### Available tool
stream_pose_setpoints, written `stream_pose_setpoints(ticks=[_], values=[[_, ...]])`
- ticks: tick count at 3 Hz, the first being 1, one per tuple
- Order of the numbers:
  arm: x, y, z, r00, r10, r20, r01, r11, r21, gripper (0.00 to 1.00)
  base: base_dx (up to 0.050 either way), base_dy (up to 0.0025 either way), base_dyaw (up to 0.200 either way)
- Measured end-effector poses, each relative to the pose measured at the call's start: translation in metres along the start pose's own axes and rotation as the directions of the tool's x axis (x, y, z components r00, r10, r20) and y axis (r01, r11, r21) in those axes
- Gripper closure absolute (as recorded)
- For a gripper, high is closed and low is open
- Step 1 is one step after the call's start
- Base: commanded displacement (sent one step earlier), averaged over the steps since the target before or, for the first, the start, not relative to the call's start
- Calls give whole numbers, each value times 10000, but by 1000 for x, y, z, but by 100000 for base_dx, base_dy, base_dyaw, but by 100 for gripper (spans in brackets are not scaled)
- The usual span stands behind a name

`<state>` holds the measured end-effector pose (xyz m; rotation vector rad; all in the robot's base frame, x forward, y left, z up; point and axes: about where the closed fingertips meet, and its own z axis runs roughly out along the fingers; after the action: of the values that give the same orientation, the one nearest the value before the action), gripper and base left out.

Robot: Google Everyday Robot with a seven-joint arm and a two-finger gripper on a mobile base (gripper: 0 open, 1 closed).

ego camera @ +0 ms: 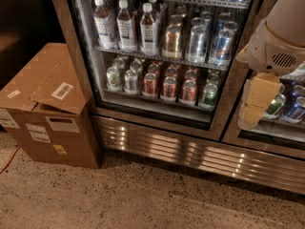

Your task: Open left fridge door

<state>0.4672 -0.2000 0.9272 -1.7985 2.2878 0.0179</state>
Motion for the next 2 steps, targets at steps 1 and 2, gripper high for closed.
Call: stream_pose_setpoints(ticks=[1, 2], values=[[-1, -2, -1, 9996, -64, 283, 67, 10000, -74, 0, 0, 0, 0], [5, -7, -1, 9923, -96, 1233, 156, 9987, -478, 0, 0, 0, 0]])
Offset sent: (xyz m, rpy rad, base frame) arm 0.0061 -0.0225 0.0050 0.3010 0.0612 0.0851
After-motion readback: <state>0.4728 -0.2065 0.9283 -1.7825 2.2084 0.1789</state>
